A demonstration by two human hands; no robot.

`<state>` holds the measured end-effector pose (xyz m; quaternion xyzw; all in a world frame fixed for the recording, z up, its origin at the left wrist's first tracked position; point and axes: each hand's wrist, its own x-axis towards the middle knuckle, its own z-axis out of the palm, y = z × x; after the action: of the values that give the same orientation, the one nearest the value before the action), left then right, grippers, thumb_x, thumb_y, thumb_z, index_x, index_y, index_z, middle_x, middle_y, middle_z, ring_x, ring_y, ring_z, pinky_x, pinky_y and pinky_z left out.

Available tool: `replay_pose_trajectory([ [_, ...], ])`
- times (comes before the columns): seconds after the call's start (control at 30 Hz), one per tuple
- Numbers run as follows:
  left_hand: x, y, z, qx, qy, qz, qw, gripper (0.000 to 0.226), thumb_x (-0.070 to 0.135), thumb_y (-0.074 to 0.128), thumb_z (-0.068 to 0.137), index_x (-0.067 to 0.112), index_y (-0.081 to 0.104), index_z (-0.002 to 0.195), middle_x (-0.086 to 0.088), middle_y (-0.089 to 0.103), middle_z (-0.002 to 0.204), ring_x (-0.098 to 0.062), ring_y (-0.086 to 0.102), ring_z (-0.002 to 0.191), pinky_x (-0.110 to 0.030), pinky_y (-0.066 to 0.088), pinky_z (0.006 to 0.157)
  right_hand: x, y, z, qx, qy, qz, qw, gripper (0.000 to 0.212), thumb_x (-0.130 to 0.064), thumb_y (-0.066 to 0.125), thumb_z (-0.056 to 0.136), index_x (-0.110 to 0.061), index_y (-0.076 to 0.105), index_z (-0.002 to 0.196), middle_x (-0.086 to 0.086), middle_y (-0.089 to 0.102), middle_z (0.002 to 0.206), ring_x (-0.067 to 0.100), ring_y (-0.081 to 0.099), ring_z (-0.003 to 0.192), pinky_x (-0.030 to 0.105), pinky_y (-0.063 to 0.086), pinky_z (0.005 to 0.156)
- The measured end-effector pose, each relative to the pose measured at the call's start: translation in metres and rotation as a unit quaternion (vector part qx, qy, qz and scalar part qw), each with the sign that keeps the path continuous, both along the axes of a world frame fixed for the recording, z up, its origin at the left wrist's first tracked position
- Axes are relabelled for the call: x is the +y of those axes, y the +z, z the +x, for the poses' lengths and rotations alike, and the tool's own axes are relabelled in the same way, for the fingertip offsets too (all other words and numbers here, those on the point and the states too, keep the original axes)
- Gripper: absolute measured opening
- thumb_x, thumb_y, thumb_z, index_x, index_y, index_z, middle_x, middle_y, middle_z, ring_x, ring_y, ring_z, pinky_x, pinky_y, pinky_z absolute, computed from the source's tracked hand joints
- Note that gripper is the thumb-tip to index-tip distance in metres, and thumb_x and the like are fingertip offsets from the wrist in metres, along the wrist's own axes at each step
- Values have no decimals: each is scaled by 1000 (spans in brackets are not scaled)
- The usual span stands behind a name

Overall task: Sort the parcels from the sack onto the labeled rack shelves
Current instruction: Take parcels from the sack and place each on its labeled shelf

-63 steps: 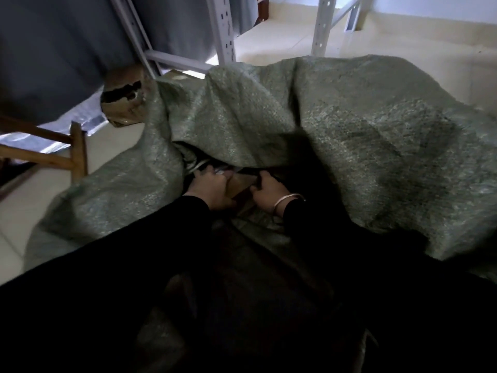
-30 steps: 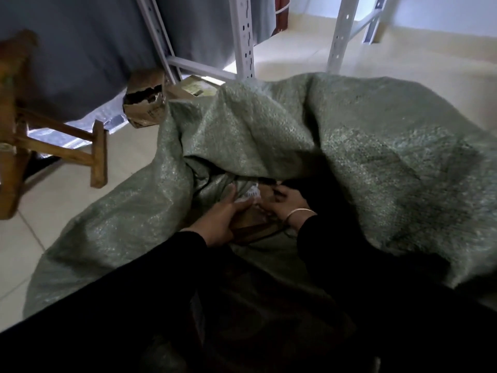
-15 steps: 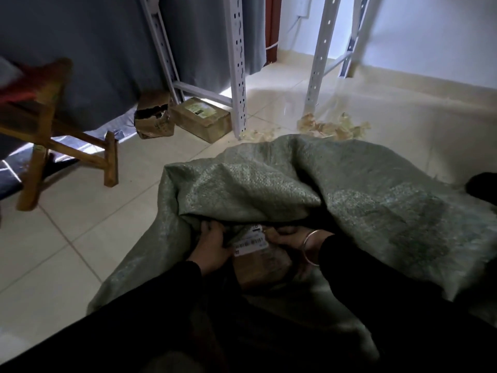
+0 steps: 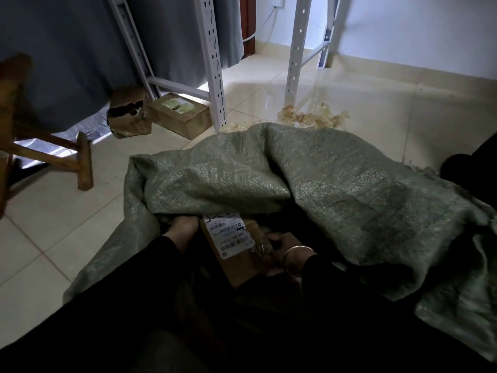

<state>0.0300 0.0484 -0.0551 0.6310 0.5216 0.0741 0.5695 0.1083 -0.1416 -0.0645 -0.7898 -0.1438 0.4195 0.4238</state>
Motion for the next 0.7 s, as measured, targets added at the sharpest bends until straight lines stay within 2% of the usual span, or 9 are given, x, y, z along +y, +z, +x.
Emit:
replay_pose_trajectory([
  [0.07,3,-1,-2,-12,-21,-12,1000,43,27,44,97,2,47,133,-13,48,139,-32,48,125,-38,39,106,-4,-1,7,6,21,-17,1000,38,8,62,80,0,59,117,14,69,81,27,67,62,42,58,63],
  [0.17,8,4,-9,-14,-37,-30,999,44,30,46,96,3,50,130,-12,51,136,-31,49,124,-41,38,107,-12,5,25,60,63,-50,995,48,20,48,83,2,47,128,-2,63,58,7,57,33,22,50,35],
  [0.27,2,16,-17,14,-70,-35,997,33,20,41,99,-2,55,118,-10,55,117,-33,52,113,-32,42,93,-16,27,44,62,122,-79,987,54,19,43,87,-2,37,136,6,55,80,5,60,41,19,50,39],
  [0.37,-5,31,-27,52,-136,-80,986,37,16,34,100,7,55,70,-7,57,64,-20,55,62,-23,43,58,-15,51,56,1,155,-108,982,47,17,37,89,1,44,133,3,58,73,8,56,54,14,48,42],
  [0.43,-11,42,-25,38,-177,-149,972,50,16,39,97,10,61,53,-1,57,41,-13,56,45,-18,43,45,-9,63,55,-27,152,-91,984,42,17,36,89,7,48,128,1,56,66,2,51,50,12,44,48],
  [0.5,-26,53,-22,29,-217,-188,957,39,25,47,94,11,65,62,-1,63,44,-10,61,42,-15,46,42,1,66,51,-51,82,-44,994,36,10,49,88,8,52,124,12,63,87,3,56,59,11,46,59],
  [0.53,-34,58,-22,35,-237,-198,951,31,32,53,91,11,65,70,-2,68,52,-10,65,48,-17,50,48,4,65,50,-75,46,-20,996,39,3,59,85,7,53,123,16,64,105,12,63,75,15,52,73],
  [0.6,-50,63,-30,74,-295,-232,924,31,43,70,76,13,72,80,-7,75,79,-16,71,73,-29,56,73,5,69,44,-137,18,-22,990,53,-17,72,78,-1,53,126,14,57,127,28,56,112,33,43,102],
  [0.7,-64,66,-44,127,-376,-284,873,54,49,87,46,14,78,85,-11,72,107,-25,66,100,-45,42,104,-2,82,37,-136,32,-24,990,51,-22,72,79,-3,56,123,6,59,121,25,52,119,28,39,102],
])
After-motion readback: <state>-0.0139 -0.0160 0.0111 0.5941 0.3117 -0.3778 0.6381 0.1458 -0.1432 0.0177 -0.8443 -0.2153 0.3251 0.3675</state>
